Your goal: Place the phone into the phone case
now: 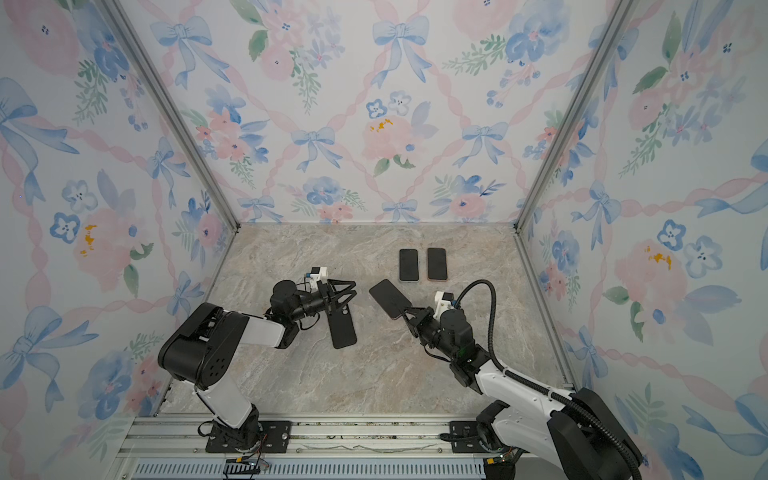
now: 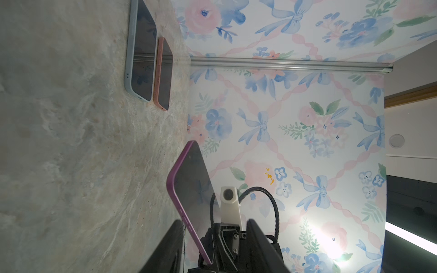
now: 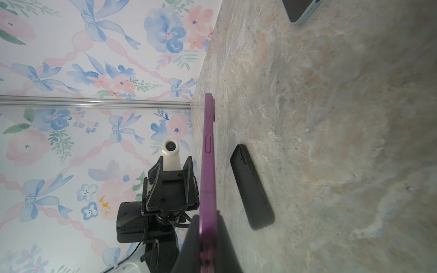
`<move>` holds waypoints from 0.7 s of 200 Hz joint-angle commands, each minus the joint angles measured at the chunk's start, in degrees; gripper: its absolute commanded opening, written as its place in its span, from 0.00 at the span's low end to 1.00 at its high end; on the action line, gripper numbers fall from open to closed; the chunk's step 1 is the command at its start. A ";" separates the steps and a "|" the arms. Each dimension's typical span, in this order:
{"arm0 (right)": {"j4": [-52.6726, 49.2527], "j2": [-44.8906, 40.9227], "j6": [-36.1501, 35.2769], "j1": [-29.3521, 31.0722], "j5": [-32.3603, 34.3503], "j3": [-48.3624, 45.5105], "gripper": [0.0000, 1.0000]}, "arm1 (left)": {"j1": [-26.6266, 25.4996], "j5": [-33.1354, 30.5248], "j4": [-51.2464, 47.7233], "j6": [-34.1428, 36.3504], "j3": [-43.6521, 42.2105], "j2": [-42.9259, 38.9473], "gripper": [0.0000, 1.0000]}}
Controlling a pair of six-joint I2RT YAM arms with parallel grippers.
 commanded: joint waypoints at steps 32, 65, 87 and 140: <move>-2.91 -0.69 -4.15 0.01 -3.60 2.54 0.00 | 5.21 1.54 -43.86 22.88 -1.58 -15.44 0.55; -3.49 1.60 -6.37 1.80 -4.74 4.62 0.00 | 7.33 -7.06 -66.47 34.39 -0.55 -25.34 0.63; -1.47 5.28 -6.32 2.94 -6.83 6.34 0.00 | 8.86 -7.95 -68.08 35.00 -3.25 -28.85 0.64; 0.78 10.58 -6.54 5.42 -9.23 9.13 0.00 | 9.10 -8.41 -68.98 35.61 -6.60 -27.77 0.68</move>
